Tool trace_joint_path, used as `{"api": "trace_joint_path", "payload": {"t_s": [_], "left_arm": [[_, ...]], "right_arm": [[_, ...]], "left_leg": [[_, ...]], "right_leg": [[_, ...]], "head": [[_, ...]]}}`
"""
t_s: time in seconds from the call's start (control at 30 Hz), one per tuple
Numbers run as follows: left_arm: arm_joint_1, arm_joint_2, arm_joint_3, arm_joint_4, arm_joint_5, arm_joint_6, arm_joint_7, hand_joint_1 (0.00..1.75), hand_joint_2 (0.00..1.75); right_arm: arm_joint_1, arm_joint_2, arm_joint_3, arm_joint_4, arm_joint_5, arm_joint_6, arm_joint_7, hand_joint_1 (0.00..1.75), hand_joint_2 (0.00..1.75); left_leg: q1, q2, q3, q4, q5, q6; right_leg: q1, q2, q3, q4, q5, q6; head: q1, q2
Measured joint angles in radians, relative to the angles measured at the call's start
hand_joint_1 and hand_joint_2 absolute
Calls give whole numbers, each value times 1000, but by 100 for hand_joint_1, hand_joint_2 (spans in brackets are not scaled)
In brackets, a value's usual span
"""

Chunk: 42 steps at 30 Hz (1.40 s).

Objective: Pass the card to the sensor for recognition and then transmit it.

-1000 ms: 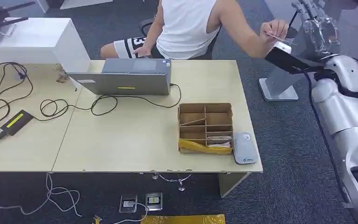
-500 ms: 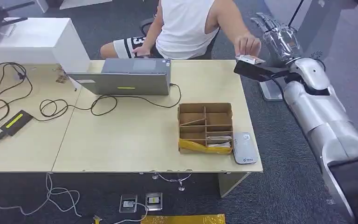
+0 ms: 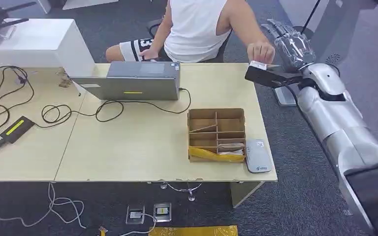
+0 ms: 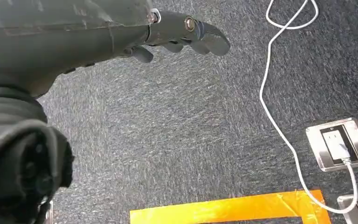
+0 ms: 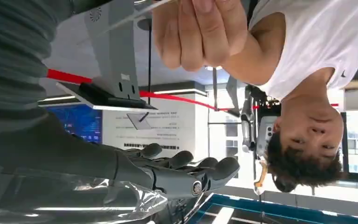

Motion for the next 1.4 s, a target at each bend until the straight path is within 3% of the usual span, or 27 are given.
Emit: {"api": "trace_joint_path", "payload": {"t_s": [0.03,0.07,1.1,1.27,1.4], "left_arm": [[0,0,-1,0,0,0,0,0,0],[0,0,-3,0,0,0,0,0,0],[1,-1,-7,0,4,11,4,0,0],[2,-1,-7,0,11,19,4,0,0],[5,-3,-7,0,18,26,4,0,0]], "right_arm": [[0,0,2,0,-1,0,0,154,175],[0,0,3,0,-2,0,0,175,175],[1,0,19,0,-11,42,-8,175,175],[14,0,17,0,-48,39,-4,175,175],[35,-4,-8,-11,-156,59,-11,175,175]], "left_leg": [[0,0,0,0,0,0],[0,0,0,0,0,0],[0,0,0,0,0,0],[0,0,0,0,0,0],[0,0,0,0,0,0]], "right_leg": [[0,0,0,0,0,0],[0,0,0,0,0,0],[0,0,0,0,0,0],[0,0,0,0,0,0],[0,0,0,0,0,0]], "head": [[0,0],[0,0],[0,0],[0,0],[0,0]]}}
